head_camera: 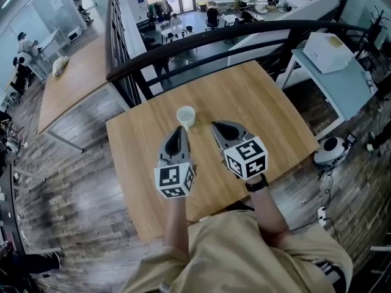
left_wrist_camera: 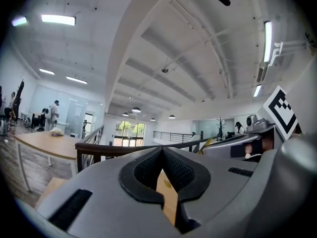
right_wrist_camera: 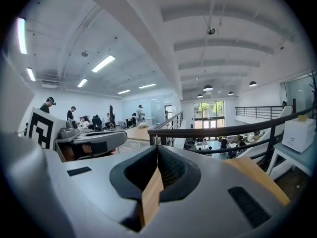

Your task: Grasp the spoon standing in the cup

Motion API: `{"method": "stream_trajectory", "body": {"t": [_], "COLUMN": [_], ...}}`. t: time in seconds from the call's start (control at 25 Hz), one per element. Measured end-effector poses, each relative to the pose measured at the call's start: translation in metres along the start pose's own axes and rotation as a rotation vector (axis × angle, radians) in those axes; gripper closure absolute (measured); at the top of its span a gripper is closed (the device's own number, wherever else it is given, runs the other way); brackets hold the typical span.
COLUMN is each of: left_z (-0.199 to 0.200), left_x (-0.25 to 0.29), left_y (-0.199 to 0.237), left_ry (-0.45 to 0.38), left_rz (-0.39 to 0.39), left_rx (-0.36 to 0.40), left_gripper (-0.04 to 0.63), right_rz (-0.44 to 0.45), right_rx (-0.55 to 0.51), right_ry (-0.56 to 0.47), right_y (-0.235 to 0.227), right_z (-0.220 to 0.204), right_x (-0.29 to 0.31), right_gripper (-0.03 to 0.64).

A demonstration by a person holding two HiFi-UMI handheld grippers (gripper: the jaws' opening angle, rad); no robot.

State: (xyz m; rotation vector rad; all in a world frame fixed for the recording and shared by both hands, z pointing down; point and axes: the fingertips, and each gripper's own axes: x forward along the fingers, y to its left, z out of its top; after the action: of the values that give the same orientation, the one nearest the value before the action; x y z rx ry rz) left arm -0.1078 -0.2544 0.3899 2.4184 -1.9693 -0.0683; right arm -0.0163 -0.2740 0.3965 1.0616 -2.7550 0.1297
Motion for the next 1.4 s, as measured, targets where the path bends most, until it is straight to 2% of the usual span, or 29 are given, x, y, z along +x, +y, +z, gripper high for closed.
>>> {"method": "stream_trajectory", "body": {"t": [0.2, 0.48, 0.92, 1.4], "left_z": [0.024, 0.033, 0.021, 0.003], "left_x": [-0.004, -0.009, 0.005, 0.023], "left_y": [-0.015, -0.024, -0.027, -0.010], "left_ry": [-0.045, -0.065, -0.039, 0.006], "left_rz": [-0.010, -0.021, -0.022, 0.025], "left_rx": [0.023, 0.043, 0.044, 0.028], "left_gripper": [0.584, 0.584, 0.584, 0.584], "right_rz": [-0.014, -0.042, -0.064, -0.050], "right_rx": [-0.010, -0.029, -0.047, -0.031], "right_ry": [-0.074, -0.122, -0.084, -0.046], "right_y": [0.002, 0.004, -0.010, -0.032], "right_z": [0.027, 0.040, 0.027, 0.014], "right_x": [-0.023, -0.037, -0.026, 0.003], "right_gripper": [0.601, 0.601, 0.601, 0.601]}}
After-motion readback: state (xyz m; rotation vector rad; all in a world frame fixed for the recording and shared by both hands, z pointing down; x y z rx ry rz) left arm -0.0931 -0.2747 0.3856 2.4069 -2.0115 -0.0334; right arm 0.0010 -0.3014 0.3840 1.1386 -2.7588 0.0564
